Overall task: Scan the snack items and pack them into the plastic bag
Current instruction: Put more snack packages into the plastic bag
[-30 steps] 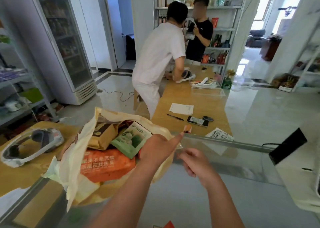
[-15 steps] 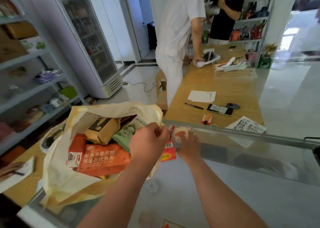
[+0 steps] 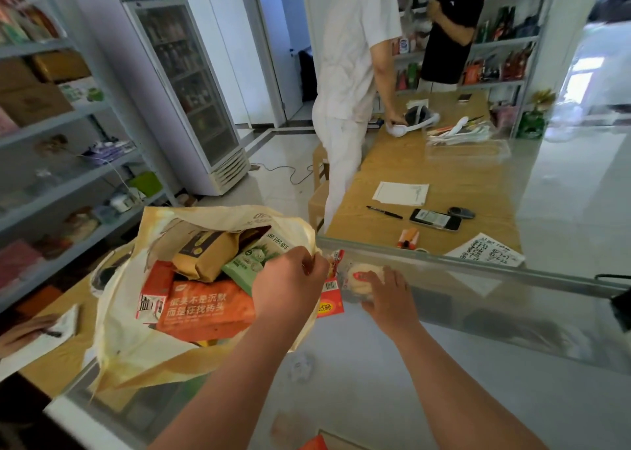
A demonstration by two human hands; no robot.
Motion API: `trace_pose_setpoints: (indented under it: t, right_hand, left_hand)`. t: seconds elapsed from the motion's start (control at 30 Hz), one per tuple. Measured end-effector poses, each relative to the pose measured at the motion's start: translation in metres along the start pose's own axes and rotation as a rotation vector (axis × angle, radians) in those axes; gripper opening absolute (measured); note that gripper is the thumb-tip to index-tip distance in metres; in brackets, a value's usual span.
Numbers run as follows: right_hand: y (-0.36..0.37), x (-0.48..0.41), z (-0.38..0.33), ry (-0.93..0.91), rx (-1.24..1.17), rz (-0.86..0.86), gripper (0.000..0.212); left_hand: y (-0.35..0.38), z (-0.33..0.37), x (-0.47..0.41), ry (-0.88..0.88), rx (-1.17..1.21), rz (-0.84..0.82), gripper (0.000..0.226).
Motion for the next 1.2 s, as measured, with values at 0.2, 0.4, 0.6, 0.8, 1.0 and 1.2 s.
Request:
trace_pose_setpoints:
  t: [0.2, 0.4, 0.6, 0.8, 1.0, 1.2]
  right_hand:
    - [-0.015, 0.012, 0.0, -0.051, 0.005, -0.035, 0.036]
    - [-0.054, 0.046, 0.04, 0.297, -0.494, 0.25, 0.018]
    - [-0.079, 0.096, 0.025, 0.63, -1.738, 0.27, 0.016]
    - [-0.116, 0.14, -0.029, 0.529, -1.778, 0.253, 0.019]
    - [-0.135, 0.199, -0.063, 0.606, -1.627, 0.393, 0.02]
    - [-0.16, 0.263, -0.07, 0.703, -1.371, 0.595, 0.015]
  left_hand:
    - [0.004, 0.011, 0.013, -0.016, -0.053, -0.064, 0.045]
    - [0.027, 0.029, 0.031, 0.057, 0.008, -0.184, 0.035]
    - [0.089, 0.025, 0.063, -0.244, 0.519, -0.727, 0.041]
    - [0.071, 0.046, 0.084, -0.329, 1.161, -0.891, 0.041]
    - [0.046, 0.049, 0.091, -0.245, 1.411, -1.007, 0.025]
    - [0.052, 0.063, 0.131, -0.306, 1.552, -1.221, 0.042]
Point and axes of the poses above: each hand's wrist, its own x-axis away from the middle knuckle, its own y-axis out of the palm, z = x × y, the point moved 9 cm from there along -x, towards the middle knuckle, and after that the axes turned 3 degrees about -x, right-handed, at the moved point
